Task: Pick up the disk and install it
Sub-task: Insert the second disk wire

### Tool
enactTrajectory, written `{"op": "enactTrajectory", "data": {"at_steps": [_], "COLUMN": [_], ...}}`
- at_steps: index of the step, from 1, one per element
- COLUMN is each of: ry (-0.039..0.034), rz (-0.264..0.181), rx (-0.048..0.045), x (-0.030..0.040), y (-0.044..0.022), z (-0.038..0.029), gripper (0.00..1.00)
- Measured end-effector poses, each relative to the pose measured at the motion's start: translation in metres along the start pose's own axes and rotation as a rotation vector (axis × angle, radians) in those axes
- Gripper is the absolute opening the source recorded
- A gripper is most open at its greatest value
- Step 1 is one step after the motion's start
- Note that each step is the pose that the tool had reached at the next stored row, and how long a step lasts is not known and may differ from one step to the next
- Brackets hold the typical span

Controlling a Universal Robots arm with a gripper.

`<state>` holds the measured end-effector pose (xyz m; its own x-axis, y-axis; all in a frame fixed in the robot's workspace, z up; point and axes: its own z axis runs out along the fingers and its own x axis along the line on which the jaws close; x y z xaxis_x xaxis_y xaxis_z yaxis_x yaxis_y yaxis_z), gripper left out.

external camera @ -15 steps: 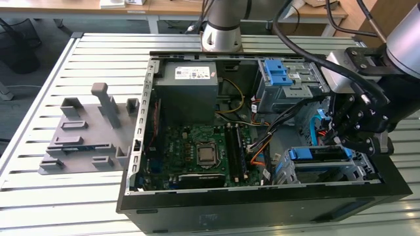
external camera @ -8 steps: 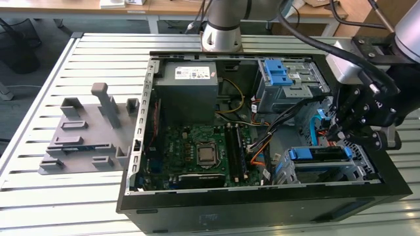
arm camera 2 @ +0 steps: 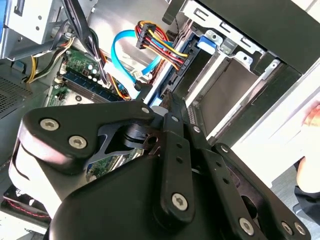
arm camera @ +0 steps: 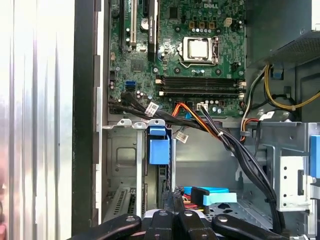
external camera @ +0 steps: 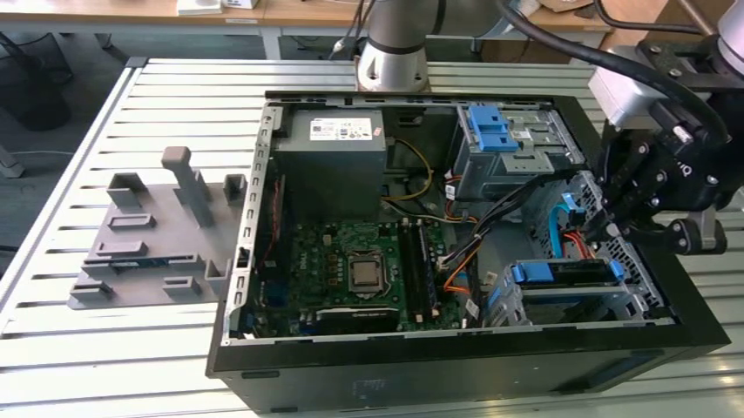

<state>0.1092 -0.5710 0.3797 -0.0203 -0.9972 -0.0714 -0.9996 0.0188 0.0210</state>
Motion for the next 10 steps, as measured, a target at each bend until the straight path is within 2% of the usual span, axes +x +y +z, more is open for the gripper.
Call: {"op": "enactTrajectory", "data": {"at_steps": [6,10], "ry": [-0.0002,0.0001], "rz": [0.0,-0.008], "rx": [-0.0001,-0.0006], "x": [-0.0004,-0.0034], "y": [0.0039,0.0052], "z": [0.0,0.0002], "gripper": [0.11,0.11]}}
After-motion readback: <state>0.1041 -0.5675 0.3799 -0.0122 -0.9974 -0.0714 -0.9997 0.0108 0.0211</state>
